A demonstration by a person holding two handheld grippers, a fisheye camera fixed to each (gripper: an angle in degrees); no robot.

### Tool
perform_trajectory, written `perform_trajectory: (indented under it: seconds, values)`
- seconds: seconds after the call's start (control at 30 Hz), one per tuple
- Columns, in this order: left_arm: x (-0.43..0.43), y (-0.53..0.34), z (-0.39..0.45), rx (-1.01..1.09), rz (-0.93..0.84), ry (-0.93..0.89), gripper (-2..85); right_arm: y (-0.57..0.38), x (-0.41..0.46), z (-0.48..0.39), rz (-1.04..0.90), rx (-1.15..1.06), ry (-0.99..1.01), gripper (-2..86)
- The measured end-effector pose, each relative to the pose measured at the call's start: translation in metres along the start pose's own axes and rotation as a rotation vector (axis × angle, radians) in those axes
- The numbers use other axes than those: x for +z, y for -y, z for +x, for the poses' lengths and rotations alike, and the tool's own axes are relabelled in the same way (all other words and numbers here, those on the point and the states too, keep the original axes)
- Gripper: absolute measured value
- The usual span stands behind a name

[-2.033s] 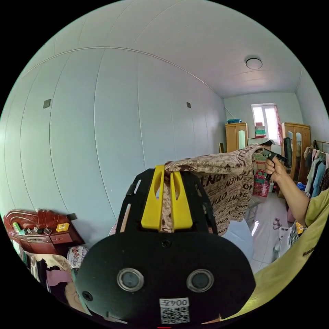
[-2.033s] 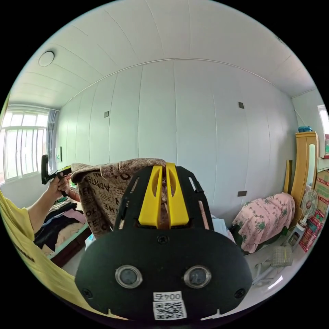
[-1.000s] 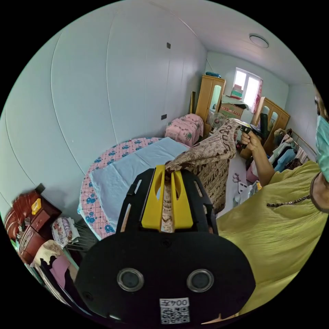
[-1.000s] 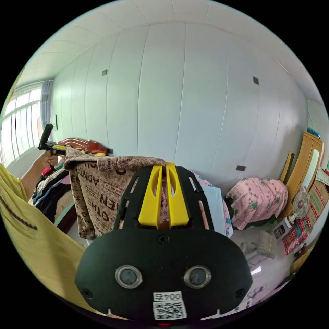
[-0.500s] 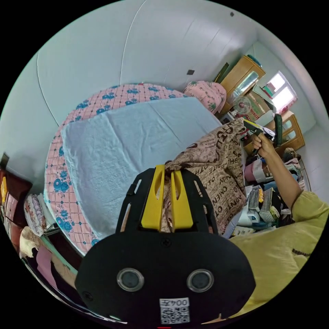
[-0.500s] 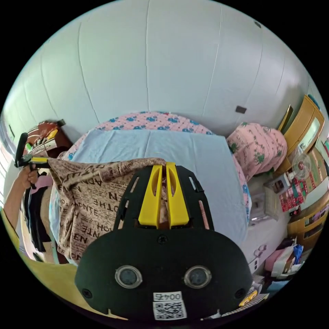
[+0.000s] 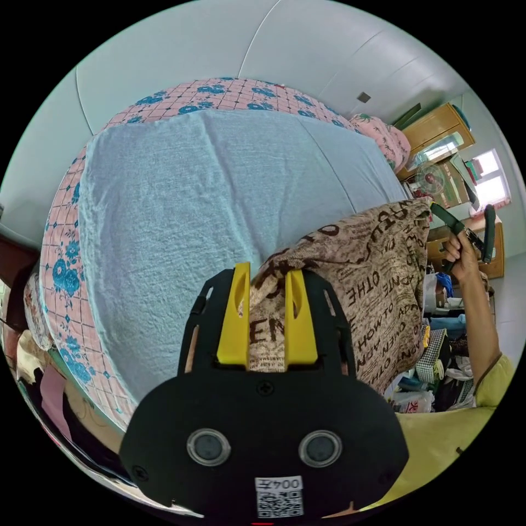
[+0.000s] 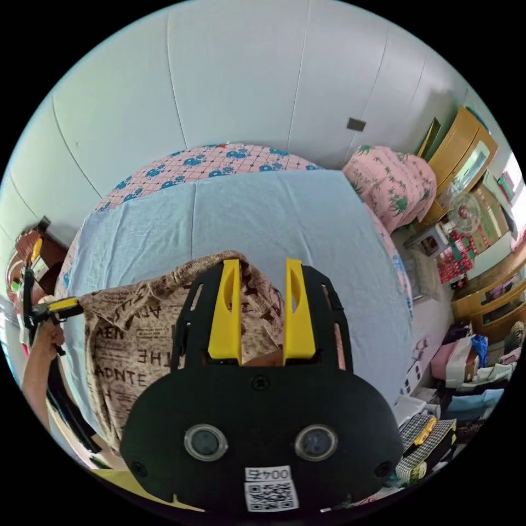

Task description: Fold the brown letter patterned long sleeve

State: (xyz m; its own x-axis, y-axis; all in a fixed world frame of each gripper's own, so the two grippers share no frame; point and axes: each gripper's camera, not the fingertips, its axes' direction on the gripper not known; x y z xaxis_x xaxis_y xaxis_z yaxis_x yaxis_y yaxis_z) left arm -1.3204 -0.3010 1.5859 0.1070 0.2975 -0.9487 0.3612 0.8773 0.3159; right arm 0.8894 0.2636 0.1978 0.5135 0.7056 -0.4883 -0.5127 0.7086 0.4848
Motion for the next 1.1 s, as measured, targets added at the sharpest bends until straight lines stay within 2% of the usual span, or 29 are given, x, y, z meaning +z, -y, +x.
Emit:
perform_trajectory:
  seconds: [0.07,0.17,0.23,0.33,0.47,0.57,0.7,0.77,1.0,1.07,1.1]
  values:
    - [0.000,-0.017,0.001,0.006,-0.011,0.029,10.2,-0.007,0.003,0.004,0.022,-0.062,-0.068,12.1]
    - [-0.008,-0.044,-0.002,-0.011,-0.011,0.056,11.6,-0.003,0.025,0.016,-0.044,-0.131,-0.182,10.5]
    - [-0.019,-0.062,-0.002,-0.037,0.019,0.044,11.9,0.001,0.017,0.030,0.033,-0.082,-0.162,9.6]
    - [-0.043,-0.102,0.005,-0.048,0.074,-0.005,11.9,-0.004,-0.001,0.045,0.104,-0.062,-0.026,6.9]
    - [-0.072,-0.212,0.032,-0.001,0.134,-0.099,12.0,-0.065,0.003,0.027,-0.078,-0.327,0.153,6.3]
    - [-0.076,-0.326,0.059,0.005,0.152,-0.067,12.3,-0.150,0.029,0.021,-0.235,-0.473,0.133,6.2]
    - [-0.053,-0.476,0.104,-0.075,0.120,-0.051,13.7,-0.243,0.074,0.043,-0.420,-0.478,0.100,6.0]
    - [-0.040,-0.521,0.127,-0.106,0.104,-0.006,14.5,-0.265,0.089,0.050,-0.464,-0.486,0.103,5.9]
    - [0.018,-0.585,0.190,-0.108,-0.004,0.095,17.5,-0.288,0.134,0.057,-0.569,-0.596,0.040,5.6]
    - [0.028,-0.591,0.199,-0.111,-0.023,0.111,15.9,-0.288,0.137,0.060,-0.577,-0.616,0.022,5.5]
    - [0.030,-0.595,0.207,-0.113,-0.018,0.177,12.6,-0.289,0.139,0.061,-0.579,-0.629,0.012,5.5]
